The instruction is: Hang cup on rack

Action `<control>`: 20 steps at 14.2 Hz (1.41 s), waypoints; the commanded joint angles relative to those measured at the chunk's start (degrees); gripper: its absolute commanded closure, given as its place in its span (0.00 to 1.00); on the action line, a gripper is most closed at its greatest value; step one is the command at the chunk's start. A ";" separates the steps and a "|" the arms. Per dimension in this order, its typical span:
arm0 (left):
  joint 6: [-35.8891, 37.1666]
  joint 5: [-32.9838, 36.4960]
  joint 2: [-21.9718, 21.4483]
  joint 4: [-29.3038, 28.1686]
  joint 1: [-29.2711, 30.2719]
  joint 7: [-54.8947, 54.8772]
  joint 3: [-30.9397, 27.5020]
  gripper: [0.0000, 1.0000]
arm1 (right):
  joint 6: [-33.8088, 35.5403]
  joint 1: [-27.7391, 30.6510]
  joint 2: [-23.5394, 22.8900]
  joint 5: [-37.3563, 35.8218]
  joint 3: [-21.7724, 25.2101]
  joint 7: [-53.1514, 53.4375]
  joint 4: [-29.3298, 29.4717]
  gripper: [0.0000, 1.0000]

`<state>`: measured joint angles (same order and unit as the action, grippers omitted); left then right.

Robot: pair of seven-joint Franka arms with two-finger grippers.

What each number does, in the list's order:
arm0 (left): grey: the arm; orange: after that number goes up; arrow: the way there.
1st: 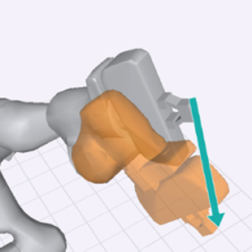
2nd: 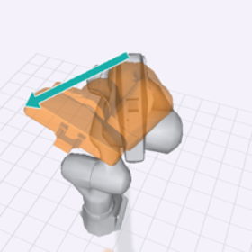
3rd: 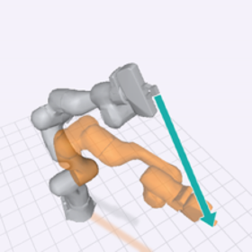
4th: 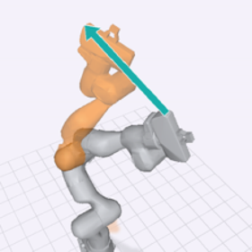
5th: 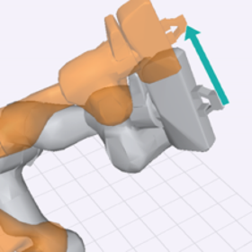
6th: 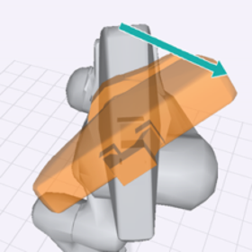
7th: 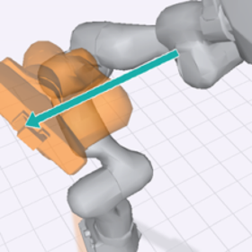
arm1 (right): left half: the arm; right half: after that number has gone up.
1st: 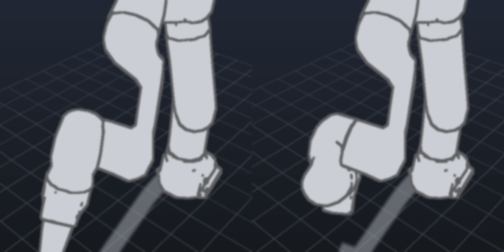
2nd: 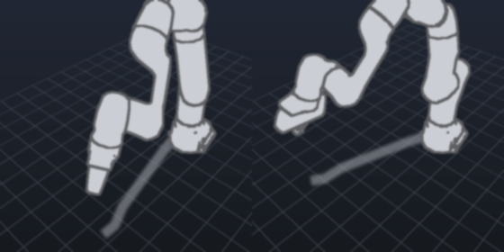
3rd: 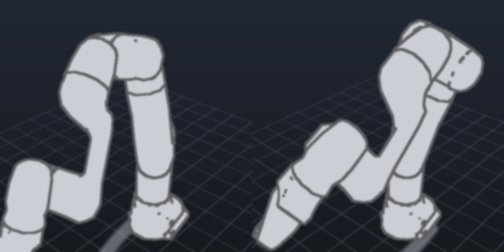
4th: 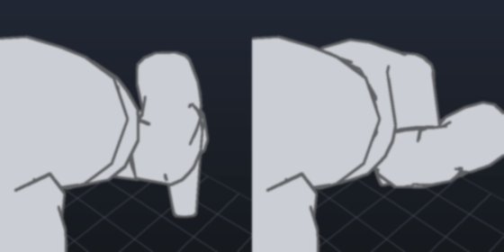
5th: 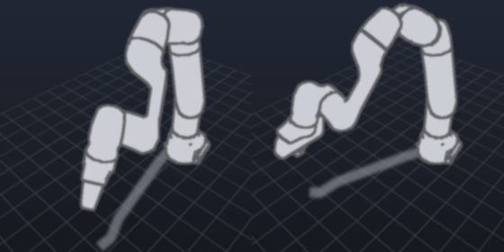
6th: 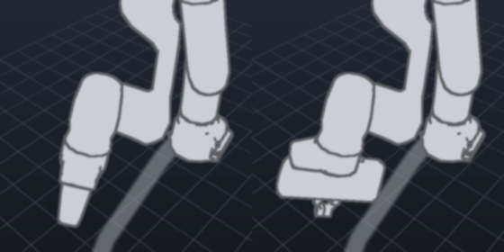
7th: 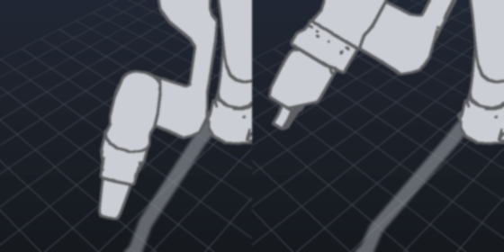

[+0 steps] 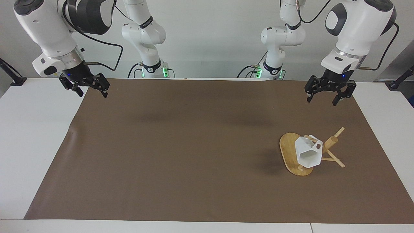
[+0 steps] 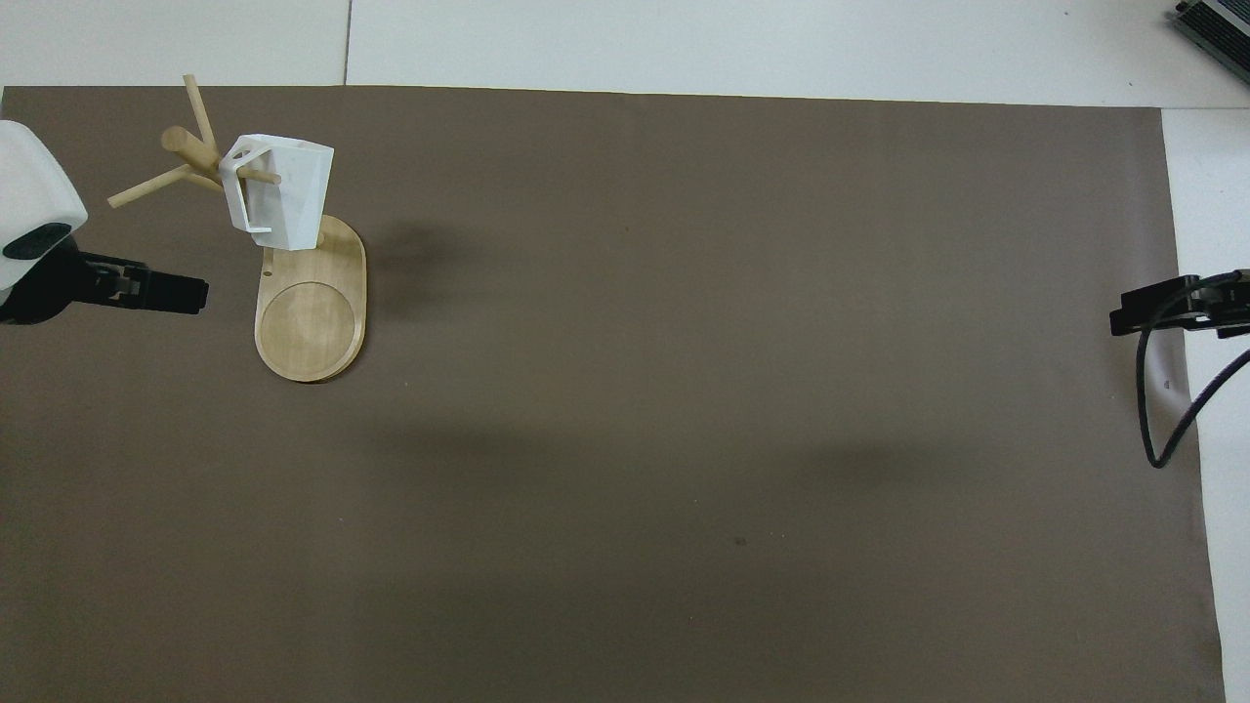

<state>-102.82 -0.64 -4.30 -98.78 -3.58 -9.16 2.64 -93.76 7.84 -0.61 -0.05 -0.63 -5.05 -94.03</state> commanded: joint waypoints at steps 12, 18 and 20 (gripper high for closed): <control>13.34 0.99 2.36 8.95 -0.46 -0.69 -0.36 0.00 | -0.02 -0.28 0.61 -0.21 0.19 0.66 -0.28 0.00; 15.72 0.99 1.84 9.21 -0.37 7.92 -0.18 0.00 | -0.02 -0.28 0.61 -0.13 0.19 0.66 -0.37 0.00; 15.81 0.99 1.66 9.04 0.06 7.58 -0.18 0.00 | -0.02 -0.28 0.61 -0.13 0.19 0.66 -0.28 0.00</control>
<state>-88.84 -0.61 -2.50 -90.82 -3.51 -2.88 2.50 -93.76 7.84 -0.61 -0.05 -0.63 -5.05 -94.02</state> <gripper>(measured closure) 0.000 0.000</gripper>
